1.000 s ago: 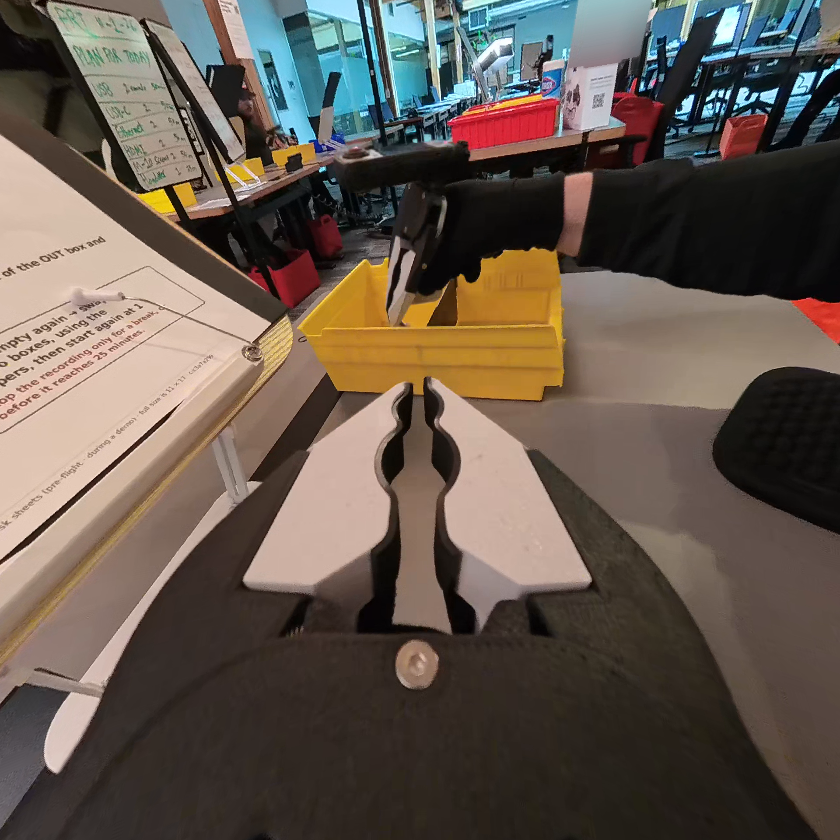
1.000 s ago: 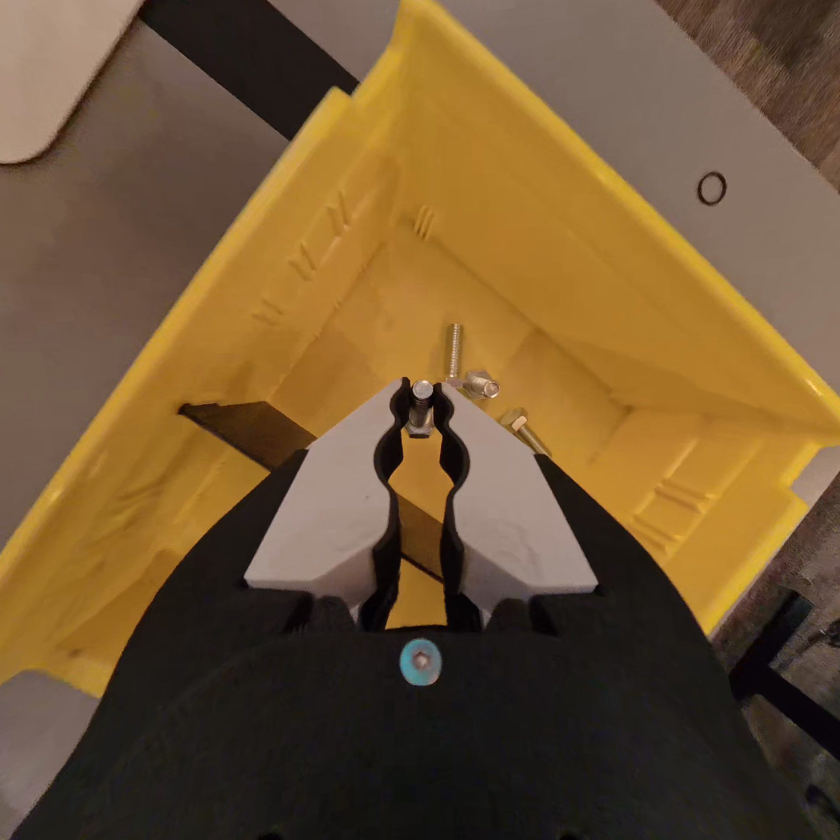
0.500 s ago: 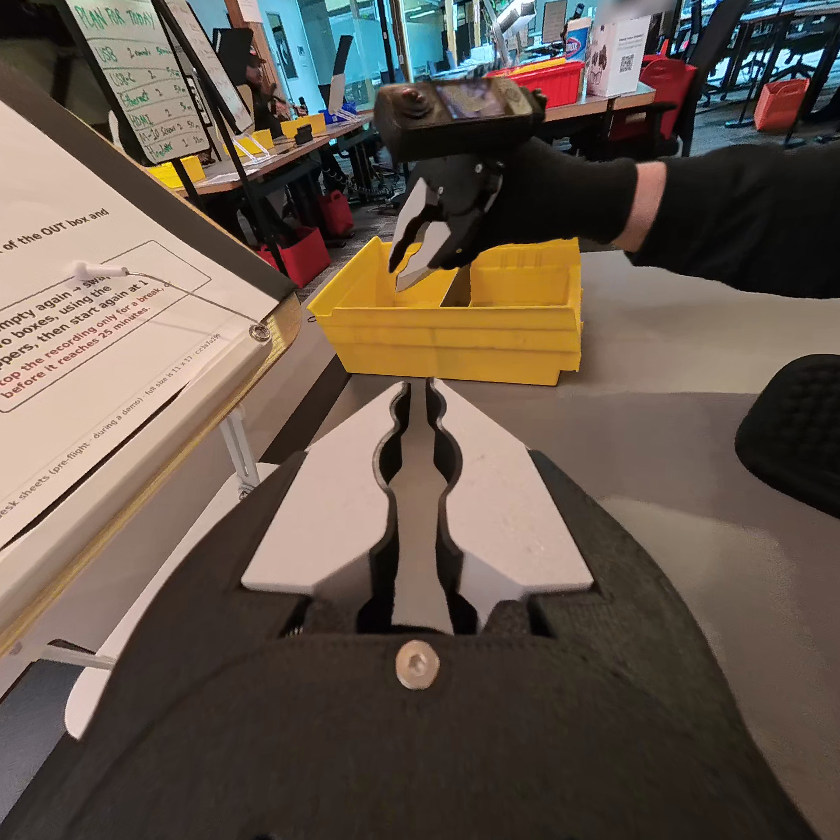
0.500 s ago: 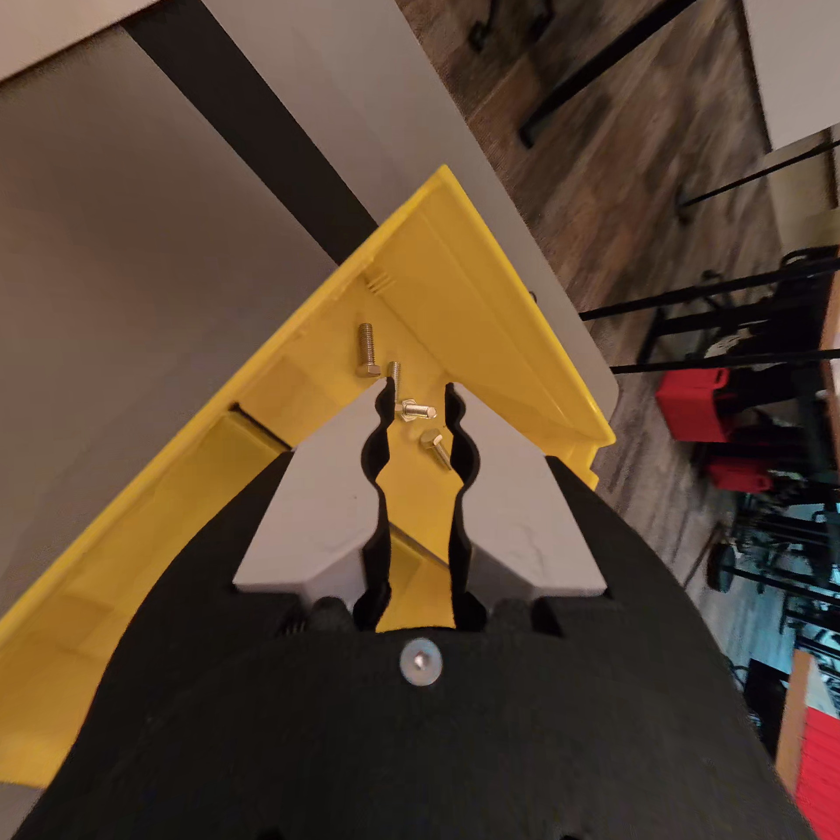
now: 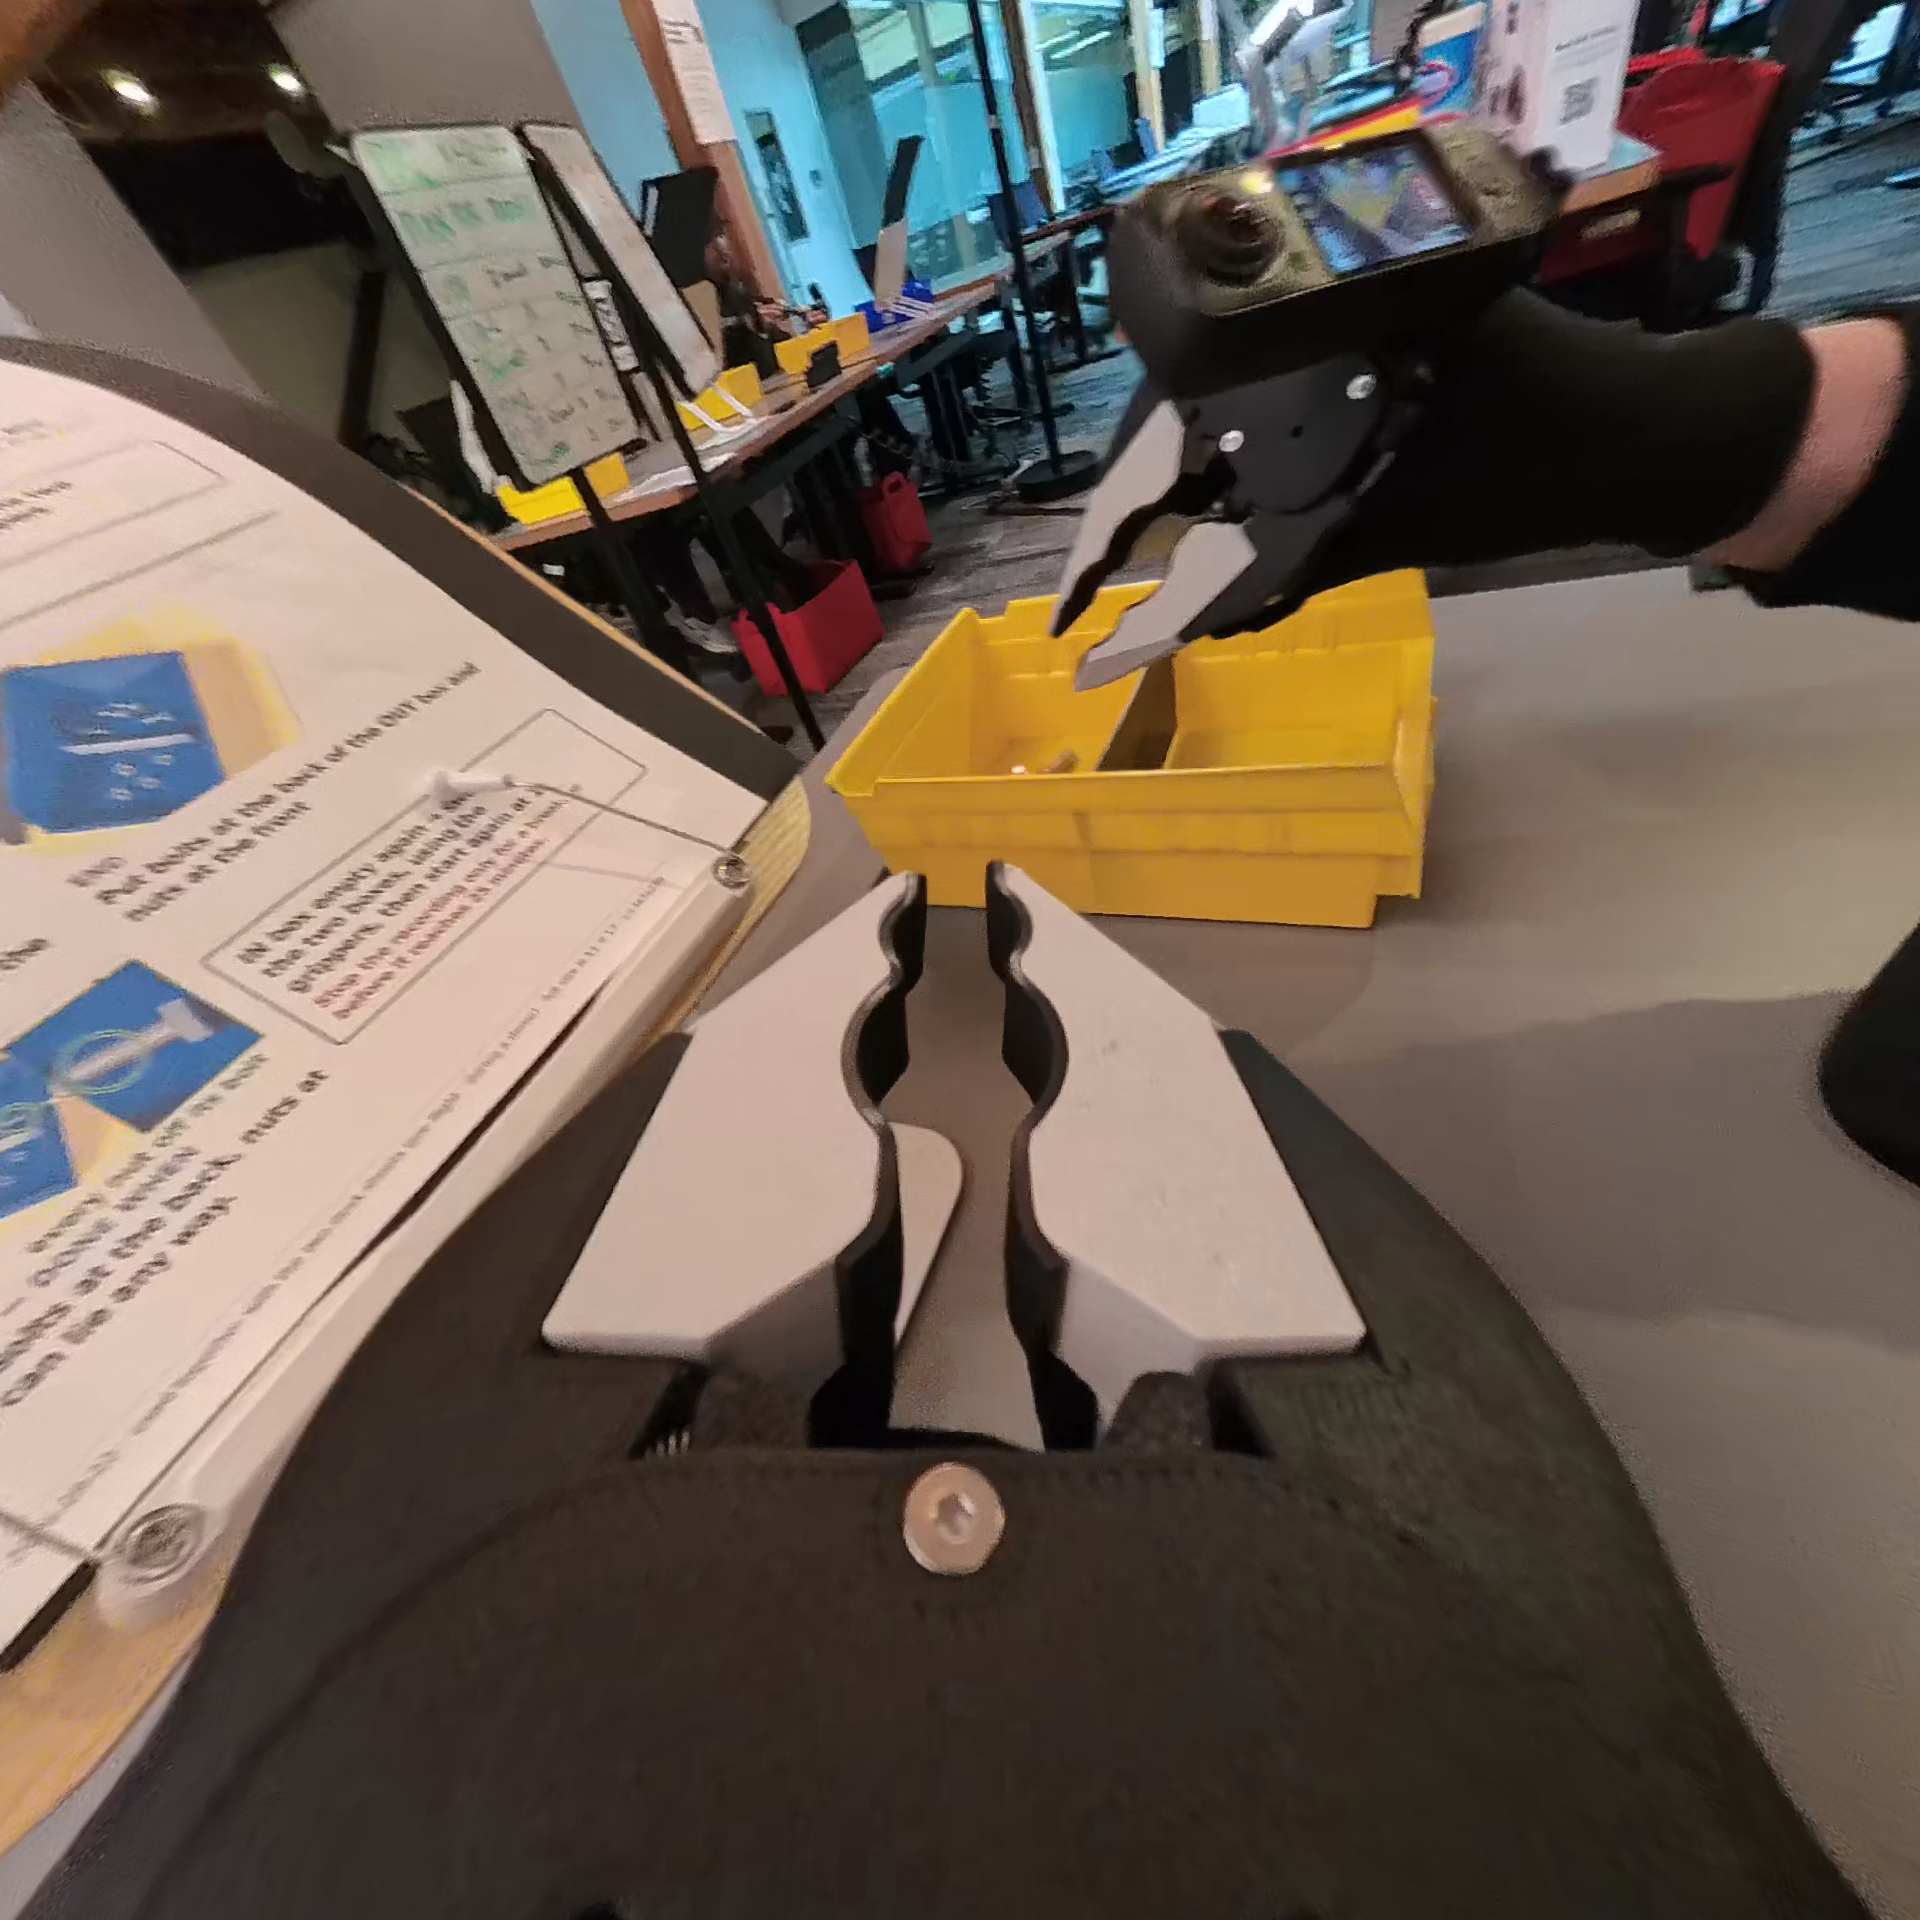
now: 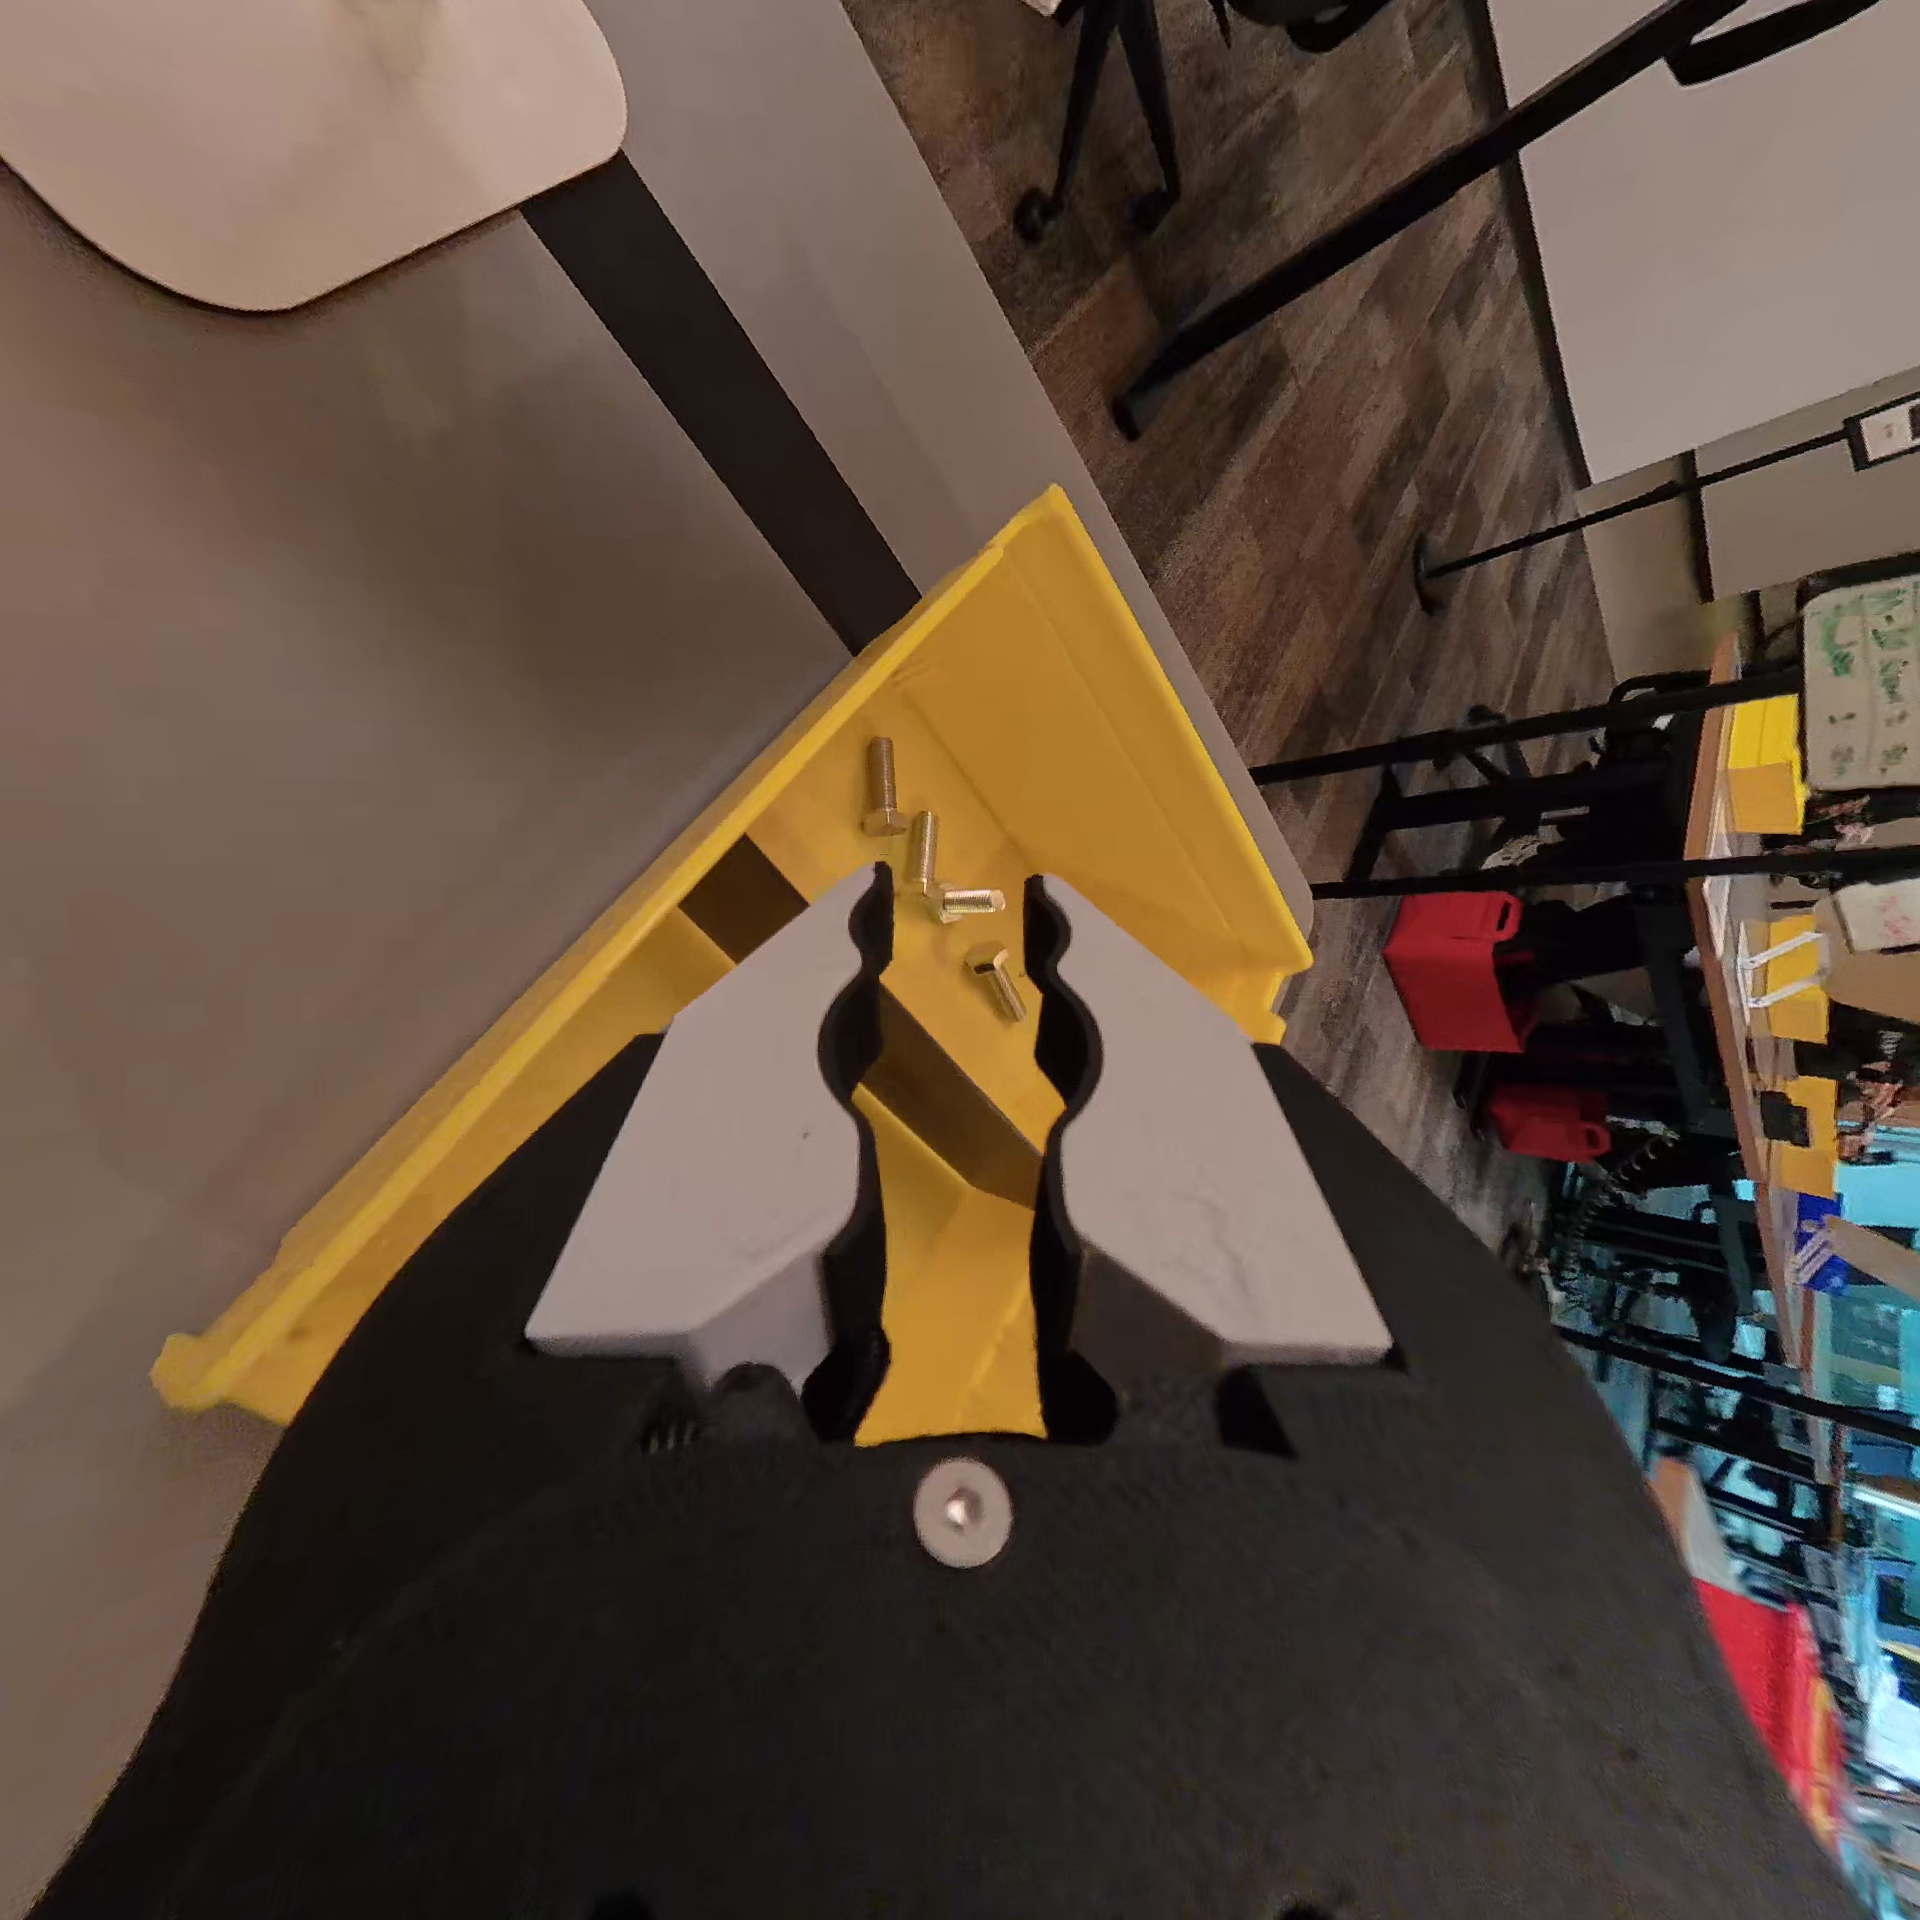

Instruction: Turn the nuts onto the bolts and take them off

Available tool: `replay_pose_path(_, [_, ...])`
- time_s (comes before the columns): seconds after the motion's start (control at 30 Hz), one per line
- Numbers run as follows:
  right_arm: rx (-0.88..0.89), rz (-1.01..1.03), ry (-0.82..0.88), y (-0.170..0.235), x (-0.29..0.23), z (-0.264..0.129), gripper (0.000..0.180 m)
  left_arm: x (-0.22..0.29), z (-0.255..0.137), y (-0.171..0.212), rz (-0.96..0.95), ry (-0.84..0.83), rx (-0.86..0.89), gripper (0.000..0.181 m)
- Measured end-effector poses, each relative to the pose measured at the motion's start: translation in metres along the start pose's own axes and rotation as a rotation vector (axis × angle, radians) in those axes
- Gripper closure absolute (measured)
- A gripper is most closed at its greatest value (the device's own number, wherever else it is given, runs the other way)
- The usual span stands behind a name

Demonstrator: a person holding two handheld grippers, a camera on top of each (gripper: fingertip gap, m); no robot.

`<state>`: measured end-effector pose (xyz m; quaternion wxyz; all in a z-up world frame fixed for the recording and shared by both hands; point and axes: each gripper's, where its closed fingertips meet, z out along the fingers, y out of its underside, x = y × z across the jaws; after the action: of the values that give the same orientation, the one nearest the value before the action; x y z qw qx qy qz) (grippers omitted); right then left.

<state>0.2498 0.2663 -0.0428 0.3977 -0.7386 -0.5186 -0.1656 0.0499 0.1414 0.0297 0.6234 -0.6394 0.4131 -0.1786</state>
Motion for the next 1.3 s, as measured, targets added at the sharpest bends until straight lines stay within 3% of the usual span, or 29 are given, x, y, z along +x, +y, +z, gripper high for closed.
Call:
replay_pose_path(0.03, [0.004,0.022,-0.002,0.004,0.002,-0.004,0.154,-0.003,-0.001,-0.002,-0.001,-0.015,-0.004,0.169])
replay_pose_path(0.17, [-0.008,0.175,-0.003,0.042,0.020,-0.017,0.132,-0.023,-0.020,-0.011,0.000,-0.099,-0.025,0.162])
replay_pose_path(0.23, [0.001,0.270,-0.012,0.066,0.027,-0.022,0.129,-0.039,-0.040,-0.009,0.009,-0.162,-0.062,0.159])
replay_pose_path(0.4, [0.023,0.482,0.037,0.133,0.049,-0.032,0.124,-0.102,-0.128,0.010,0.085,-0.447,-0.213,0.151])
replay_pose_path(0.53, [0.011,0.646,0.005,0.185,0.047,-0.024,0.115,-0.140,-0.216,0.052,0.027,-0.623,-0.374,0.140])
replay_pose_path(0.67, [0.037,0.734,-0.046,0.208,0.038,-0.012,0.110,-0.161,-0.309,0.108,-0.085,-0.784,-0.549,0.125])
replay_pose_path(0.87, [0.075,0.776,-0.124,0.211,0.021,0.003,0.129,-0.158,-0.411,0.190,-0.288,-0.920,-0.712,0.121])
replay_pose_path(1.03, [0.119,0.803,-0.223,0.206,0.003,0.012,0.165,-0.147,-0.440,0.249,-0.503,-0.949,-0.702,0.108])
replay_pose_path(1.2, [0.158,0.849,-0.243,0.203,0.002,0.013,0.165,-0.131,-0.430,0.295,-0.708,-0.858,-0.671,0.109])
replay_pose_path(1.27, [0.151,0.844,-0.238,0.203,0.003,0.013,0.167,-0.127,-0.423,0.303,-0.723,-0.818,-0.658,0.131])
replay_pose_path(1.3, [0.150,0.845,-0.235,0.204,0.003,0.014,0.169,-0.129,-0.421,0.302,-0.727,-0.817,-0.634,0.132])
